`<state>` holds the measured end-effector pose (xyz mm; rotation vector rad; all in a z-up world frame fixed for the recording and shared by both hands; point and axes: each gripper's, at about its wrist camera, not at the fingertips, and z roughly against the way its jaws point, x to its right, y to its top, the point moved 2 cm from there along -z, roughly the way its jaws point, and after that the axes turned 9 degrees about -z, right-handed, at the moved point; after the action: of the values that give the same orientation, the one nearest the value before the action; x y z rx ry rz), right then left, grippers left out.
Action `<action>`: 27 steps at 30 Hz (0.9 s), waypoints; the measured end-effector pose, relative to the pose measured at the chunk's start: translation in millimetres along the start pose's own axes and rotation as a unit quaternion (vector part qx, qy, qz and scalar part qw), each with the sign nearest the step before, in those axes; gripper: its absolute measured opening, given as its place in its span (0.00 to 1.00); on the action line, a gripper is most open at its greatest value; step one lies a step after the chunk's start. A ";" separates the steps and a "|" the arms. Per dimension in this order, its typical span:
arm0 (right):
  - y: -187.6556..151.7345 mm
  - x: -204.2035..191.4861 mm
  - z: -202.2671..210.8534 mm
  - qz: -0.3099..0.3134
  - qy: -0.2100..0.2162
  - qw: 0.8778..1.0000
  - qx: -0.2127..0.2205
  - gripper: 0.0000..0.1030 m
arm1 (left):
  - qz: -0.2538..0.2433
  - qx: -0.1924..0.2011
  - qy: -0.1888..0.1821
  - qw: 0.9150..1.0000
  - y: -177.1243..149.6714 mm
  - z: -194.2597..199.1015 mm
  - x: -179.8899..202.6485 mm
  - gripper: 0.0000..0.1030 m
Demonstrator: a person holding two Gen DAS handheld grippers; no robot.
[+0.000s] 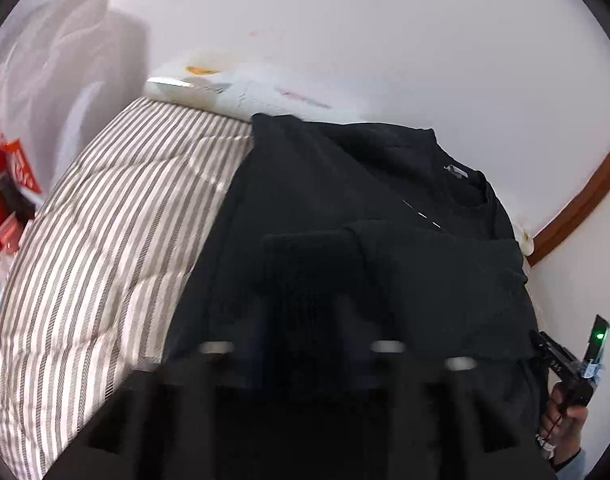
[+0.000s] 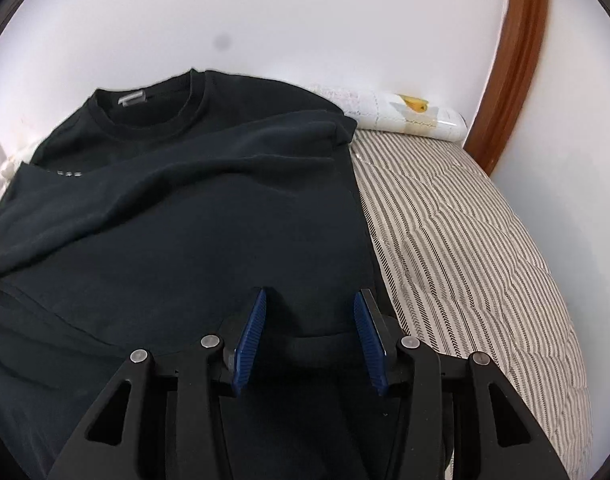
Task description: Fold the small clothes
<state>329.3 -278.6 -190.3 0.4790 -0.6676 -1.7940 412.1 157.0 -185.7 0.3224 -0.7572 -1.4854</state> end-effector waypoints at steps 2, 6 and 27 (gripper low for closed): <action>-1.0 0.0 7.5 -0.002 0.014 1.000 0.002 0.44 | -0.009 0.009 0.001 1.000 5.2 -2.6 2.8 0.49; -3.4 -21.6 32.6 0.012 0.052 0.999 0.008 0.44 | 0.016 0.010 -0.004 1.000 14.5 -13.1 -2.9 0.37; -49.7 -213.4 23.5 0.235 0.135 0.962 -0.004 0.24 | 0.037 -0.007 -0.028 0.999 37.5 -35.5 -25.5 0.11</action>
<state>344.9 -59.3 -205.8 0.5008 -0.5289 -1.2548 465.6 176.3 -194.8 0.2405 -0.7937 -1.4348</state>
